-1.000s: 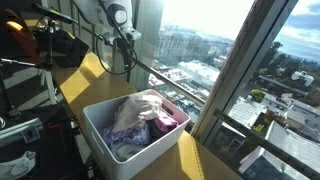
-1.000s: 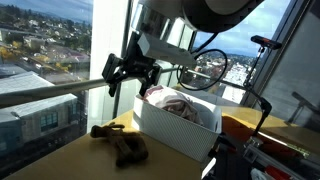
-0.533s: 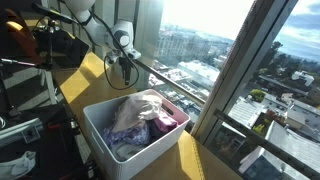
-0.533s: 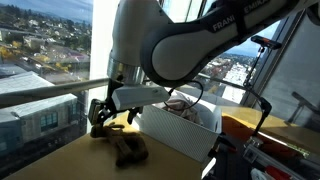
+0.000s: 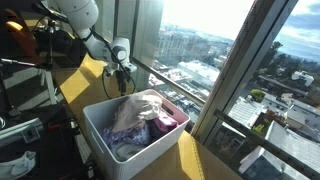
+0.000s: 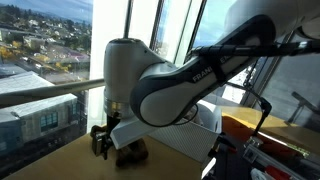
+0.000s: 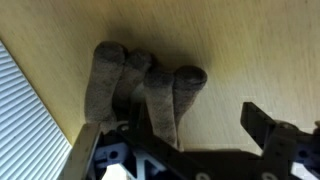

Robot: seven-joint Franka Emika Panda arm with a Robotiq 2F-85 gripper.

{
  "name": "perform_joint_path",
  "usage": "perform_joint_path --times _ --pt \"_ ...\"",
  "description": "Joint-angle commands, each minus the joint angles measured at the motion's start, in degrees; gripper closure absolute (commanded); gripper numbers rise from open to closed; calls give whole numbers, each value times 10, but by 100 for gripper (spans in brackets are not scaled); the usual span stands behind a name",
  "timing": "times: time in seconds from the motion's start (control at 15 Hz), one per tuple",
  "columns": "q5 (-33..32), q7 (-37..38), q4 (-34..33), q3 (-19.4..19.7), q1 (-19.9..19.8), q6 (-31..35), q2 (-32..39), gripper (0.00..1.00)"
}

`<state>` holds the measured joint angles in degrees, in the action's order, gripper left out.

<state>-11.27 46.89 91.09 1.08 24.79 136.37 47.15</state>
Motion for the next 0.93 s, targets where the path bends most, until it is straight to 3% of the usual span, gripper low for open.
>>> perform_joint_path --times 0.0,0.2,0.27,0.4,0.87 --pt "-11 1 -13 20 10 -6 26 0" --pt "-4 -1 -6 25 4 -3 38 0" --pt "3 -3 -3 21 0 -1 42 25" --pt "11 -8 -1 14 -4 1 44 34" --pt "27 -10 25 -1 -7 10 28 87"
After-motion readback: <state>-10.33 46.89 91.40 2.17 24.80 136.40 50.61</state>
